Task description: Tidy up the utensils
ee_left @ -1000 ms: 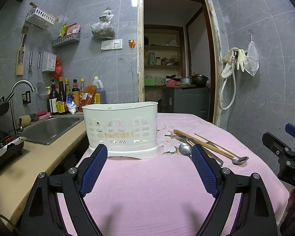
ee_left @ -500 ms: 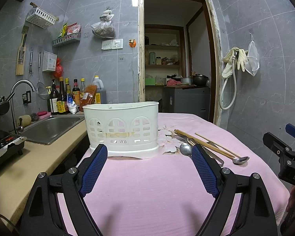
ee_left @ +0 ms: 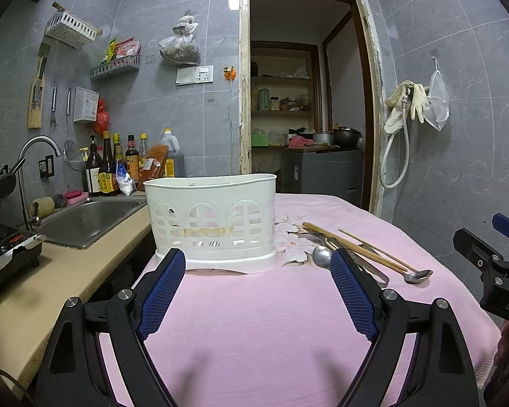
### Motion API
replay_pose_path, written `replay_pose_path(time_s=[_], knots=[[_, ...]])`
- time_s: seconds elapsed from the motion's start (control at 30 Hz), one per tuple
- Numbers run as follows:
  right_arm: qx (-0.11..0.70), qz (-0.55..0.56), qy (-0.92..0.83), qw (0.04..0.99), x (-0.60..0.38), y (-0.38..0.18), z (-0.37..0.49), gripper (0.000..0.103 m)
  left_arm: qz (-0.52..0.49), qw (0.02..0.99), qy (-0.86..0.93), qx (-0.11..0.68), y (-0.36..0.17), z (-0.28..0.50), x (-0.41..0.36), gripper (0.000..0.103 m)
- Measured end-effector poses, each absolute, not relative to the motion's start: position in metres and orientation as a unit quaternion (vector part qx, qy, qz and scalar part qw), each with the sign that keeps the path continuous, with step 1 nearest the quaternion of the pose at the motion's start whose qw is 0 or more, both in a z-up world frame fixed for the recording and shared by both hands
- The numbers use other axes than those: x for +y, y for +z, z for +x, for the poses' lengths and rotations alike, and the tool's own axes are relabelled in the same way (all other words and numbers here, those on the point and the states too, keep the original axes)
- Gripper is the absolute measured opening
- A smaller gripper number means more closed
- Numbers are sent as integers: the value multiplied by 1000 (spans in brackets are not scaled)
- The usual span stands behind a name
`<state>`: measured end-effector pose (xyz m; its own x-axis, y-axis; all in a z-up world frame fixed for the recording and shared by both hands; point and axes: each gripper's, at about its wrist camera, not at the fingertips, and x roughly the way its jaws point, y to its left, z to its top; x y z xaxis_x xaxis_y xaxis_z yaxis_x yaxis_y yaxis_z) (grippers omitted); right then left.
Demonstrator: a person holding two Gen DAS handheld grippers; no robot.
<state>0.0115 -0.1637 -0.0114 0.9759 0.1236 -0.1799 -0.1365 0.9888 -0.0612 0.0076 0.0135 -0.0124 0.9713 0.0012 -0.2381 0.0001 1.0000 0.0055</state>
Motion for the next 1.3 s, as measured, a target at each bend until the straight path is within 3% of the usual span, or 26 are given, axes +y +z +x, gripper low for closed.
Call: replay_pose_path(time_s=[1.3], knots=[[122, -36, 81, 989, -172, -15, 23, 103, -1, 988, -9, 155, -12, 22, 19, 84]])
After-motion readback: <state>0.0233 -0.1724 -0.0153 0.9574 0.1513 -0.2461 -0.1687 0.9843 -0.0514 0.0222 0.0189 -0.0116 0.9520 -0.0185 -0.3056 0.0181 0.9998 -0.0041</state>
